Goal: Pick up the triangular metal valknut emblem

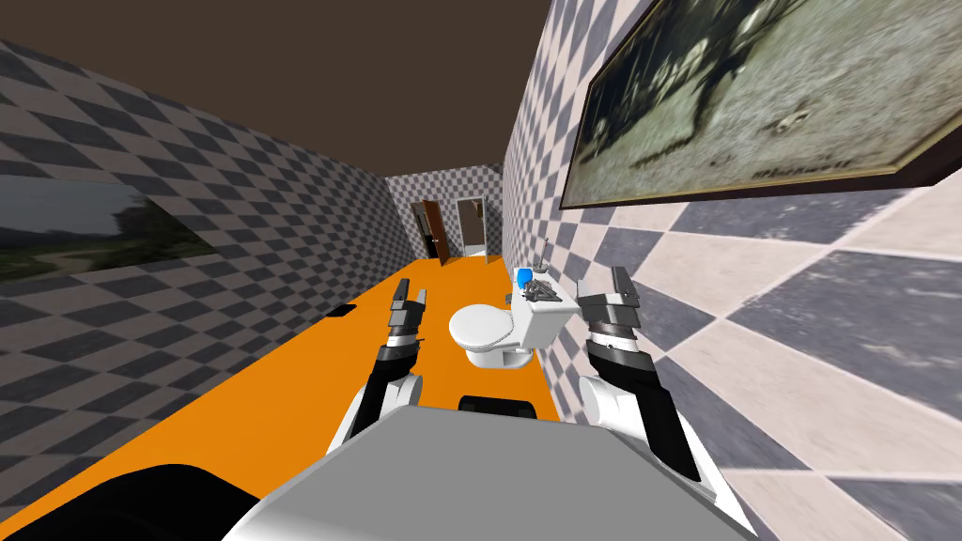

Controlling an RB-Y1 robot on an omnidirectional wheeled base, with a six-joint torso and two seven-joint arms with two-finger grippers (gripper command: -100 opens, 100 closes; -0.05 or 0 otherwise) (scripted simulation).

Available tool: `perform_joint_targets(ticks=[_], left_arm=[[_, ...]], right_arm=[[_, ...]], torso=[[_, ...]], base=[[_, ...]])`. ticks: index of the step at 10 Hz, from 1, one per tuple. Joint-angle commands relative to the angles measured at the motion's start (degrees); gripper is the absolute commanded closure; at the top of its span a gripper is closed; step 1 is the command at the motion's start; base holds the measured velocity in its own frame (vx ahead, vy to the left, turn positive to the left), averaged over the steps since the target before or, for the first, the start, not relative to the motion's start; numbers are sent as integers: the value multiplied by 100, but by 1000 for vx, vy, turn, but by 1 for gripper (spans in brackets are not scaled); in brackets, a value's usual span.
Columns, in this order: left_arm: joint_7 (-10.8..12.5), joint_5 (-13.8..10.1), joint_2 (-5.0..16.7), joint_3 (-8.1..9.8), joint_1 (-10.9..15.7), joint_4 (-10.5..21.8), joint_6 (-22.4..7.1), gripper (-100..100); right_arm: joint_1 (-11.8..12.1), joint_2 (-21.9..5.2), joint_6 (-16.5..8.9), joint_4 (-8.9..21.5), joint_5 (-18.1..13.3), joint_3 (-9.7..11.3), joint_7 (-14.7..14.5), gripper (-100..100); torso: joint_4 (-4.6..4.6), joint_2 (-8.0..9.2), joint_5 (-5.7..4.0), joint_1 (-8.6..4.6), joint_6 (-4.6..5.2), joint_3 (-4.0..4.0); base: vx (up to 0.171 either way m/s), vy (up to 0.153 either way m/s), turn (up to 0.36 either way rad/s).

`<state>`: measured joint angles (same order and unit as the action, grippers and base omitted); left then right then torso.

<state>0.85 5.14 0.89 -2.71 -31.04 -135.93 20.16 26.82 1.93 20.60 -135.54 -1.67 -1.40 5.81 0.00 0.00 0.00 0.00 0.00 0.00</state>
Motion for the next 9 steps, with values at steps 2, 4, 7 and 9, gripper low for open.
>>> perform_joint_targets(ticks=[2, 4, 7, 9], left_arm=[[0, 0, 0, 0, 0, 0, 0, 0], [0, 0, 0, 0, 0, 0, 0, 0], [0, 0, 0, 0, 0, 0, 0, 0], [0, 0, 0, 0, 0, 0, 0, 0]], right_arm=[[-41, -409, -74, 98, -222, 63, -77, -100], [-99, -694, -178, 232, -545, 160, -190, -100], [-173, -901, -316, 405, -988, 296, -344, -100], [-215, -983, -396, 503, -1248, 377, -433, -100]], torso=[[0, 0, 0, 1, 0, 0], [0, 0, 1, 6, 0, 0], [-1, -2, 3, 14, 0, -1], [0, -2, 3, 12, 0, -1]], base=[[-1, 13, -43], [-1, 27, -66], [3, 36, -73], [1, 27, -52]])
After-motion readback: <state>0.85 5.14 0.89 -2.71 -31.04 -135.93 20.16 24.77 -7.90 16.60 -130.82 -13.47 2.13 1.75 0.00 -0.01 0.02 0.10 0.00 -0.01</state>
